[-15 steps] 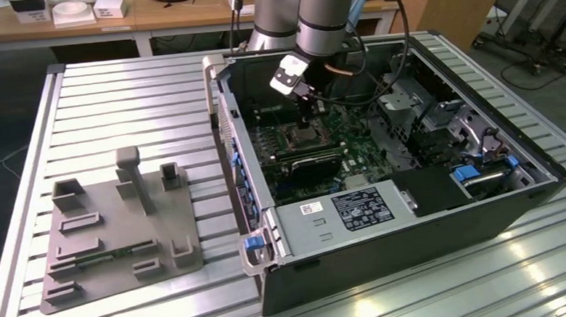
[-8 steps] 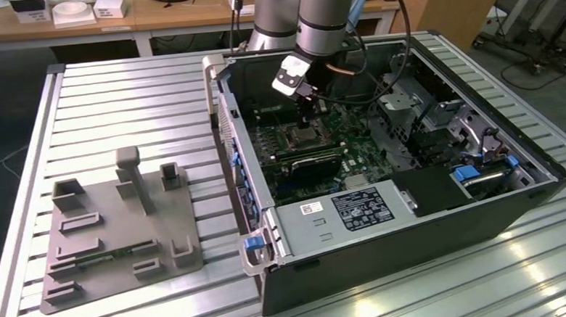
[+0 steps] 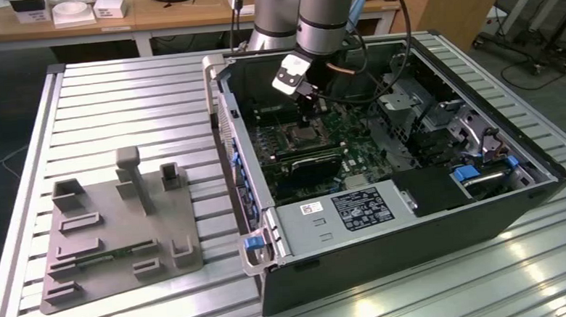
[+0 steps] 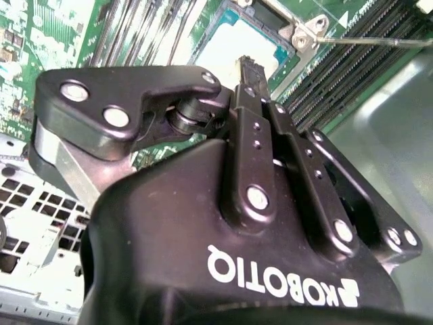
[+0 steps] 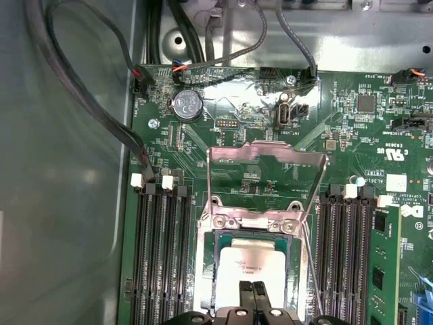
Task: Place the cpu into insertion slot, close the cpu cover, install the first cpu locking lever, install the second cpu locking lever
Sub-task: 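Close the cpu cover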
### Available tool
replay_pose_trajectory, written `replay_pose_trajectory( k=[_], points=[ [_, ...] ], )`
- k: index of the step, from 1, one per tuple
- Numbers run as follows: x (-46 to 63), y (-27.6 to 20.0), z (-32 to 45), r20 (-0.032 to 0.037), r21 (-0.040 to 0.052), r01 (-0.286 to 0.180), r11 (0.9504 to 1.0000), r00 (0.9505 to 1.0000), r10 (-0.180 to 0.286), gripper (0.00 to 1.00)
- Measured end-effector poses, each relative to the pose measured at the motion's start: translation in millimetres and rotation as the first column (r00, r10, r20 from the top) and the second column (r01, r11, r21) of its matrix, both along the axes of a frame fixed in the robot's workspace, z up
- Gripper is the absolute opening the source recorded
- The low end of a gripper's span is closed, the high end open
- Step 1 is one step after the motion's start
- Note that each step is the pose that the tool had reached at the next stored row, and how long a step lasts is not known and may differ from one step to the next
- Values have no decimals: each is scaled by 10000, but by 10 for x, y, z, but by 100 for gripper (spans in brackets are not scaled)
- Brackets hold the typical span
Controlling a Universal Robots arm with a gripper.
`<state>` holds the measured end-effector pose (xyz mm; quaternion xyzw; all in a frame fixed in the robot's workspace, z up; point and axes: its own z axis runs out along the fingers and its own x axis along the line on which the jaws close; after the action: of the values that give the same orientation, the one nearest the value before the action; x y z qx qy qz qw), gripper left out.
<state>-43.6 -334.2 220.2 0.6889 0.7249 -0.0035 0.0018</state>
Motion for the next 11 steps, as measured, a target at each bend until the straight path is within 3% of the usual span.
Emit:
replay_pose_trajectory(
  k=[11],
  points=[
    [67, 0, 5, 0, 1, 0, 10000, 10000, 0, 10]
  ],
)
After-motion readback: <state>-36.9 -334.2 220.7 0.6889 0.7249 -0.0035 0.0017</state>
